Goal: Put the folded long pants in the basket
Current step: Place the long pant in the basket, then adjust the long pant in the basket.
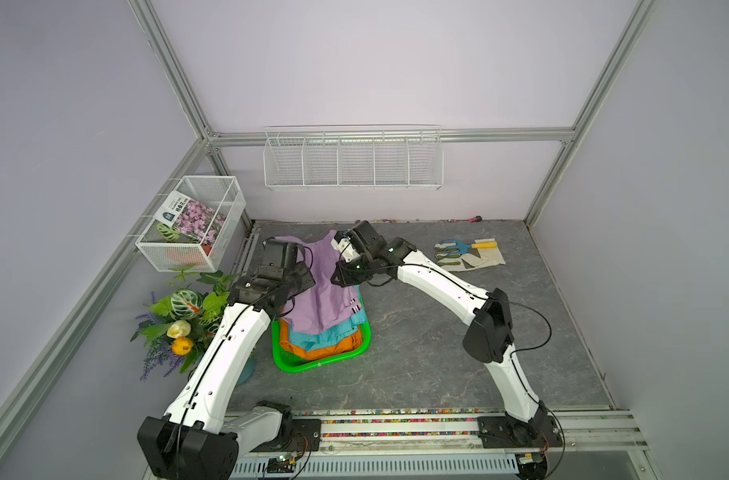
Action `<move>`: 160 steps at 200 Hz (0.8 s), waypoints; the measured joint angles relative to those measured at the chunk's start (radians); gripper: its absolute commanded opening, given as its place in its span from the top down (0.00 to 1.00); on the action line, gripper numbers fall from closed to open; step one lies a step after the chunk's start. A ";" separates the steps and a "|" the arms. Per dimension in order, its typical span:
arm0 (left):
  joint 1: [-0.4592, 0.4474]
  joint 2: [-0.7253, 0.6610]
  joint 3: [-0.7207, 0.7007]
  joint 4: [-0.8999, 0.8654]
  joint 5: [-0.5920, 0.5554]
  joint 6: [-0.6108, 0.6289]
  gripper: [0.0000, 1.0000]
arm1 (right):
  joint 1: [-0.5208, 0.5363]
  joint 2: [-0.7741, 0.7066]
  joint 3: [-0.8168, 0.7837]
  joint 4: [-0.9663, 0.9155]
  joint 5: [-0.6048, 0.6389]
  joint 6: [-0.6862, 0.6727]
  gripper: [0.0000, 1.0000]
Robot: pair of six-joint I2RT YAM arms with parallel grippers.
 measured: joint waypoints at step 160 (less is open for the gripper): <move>0.003 0.133 0.039 0.033 0.021 0.019 0.27 | -0.043 -0.072 -0.147 0.085 -0.002 0.042 0.32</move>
